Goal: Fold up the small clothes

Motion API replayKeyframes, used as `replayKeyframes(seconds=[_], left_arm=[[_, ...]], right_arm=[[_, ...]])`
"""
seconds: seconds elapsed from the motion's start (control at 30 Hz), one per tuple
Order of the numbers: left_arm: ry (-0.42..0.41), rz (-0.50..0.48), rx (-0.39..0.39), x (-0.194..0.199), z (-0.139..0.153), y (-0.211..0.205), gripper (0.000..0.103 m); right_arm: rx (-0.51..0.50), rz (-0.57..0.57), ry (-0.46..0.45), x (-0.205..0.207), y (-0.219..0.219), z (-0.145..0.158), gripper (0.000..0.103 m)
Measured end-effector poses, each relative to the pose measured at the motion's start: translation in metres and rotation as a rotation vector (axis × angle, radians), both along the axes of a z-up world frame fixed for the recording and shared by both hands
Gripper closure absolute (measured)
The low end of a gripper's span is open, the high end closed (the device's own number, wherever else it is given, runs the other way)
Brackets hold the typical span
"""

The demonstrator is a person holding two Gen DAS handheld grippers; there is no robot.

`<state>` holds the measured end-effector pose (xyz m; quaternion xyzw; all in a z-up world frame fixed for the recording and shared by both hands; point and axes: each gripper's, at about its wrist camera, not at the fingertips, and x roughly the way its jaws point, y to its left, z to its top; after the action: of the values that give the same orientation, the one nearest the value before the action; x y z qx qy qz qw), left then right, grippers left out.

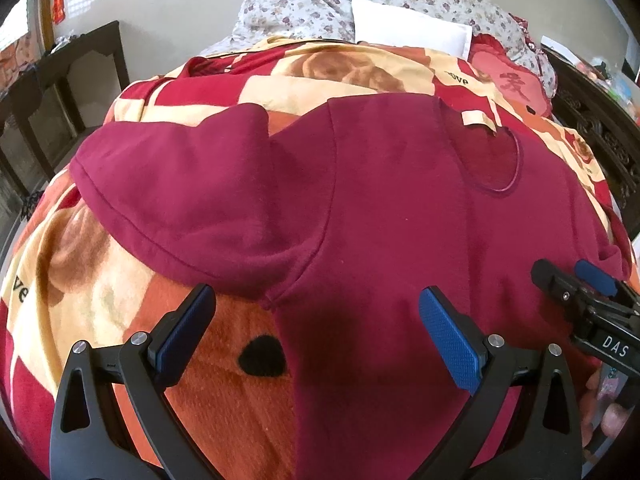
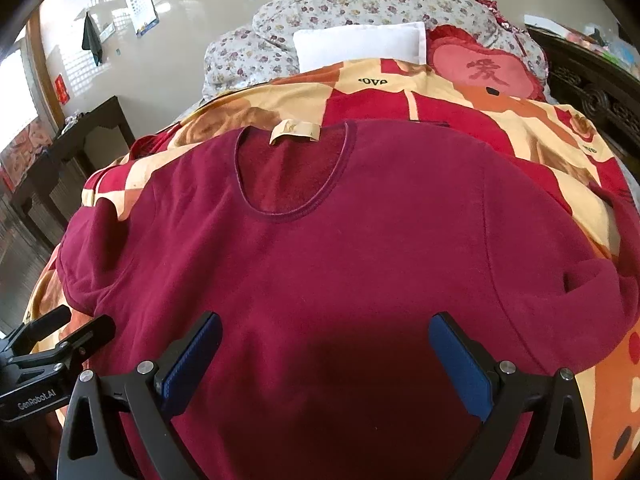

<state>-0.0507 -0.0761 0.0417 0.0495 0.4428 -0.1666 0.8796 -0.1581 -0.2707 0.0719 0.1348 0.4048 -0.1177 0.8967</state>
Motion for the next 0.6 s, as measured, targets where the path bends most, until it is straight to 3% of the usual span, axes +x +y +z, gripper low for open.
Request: replayKeyframes(seconds=[0.6], left_arm=[[0.016, 0.031, -0.013, 0.014, -0.002, 0.008, 0.001]], right_arm=[[-0.007, 0.003, 0.01, 0.015, 0.004, -0.004, 0.0]])
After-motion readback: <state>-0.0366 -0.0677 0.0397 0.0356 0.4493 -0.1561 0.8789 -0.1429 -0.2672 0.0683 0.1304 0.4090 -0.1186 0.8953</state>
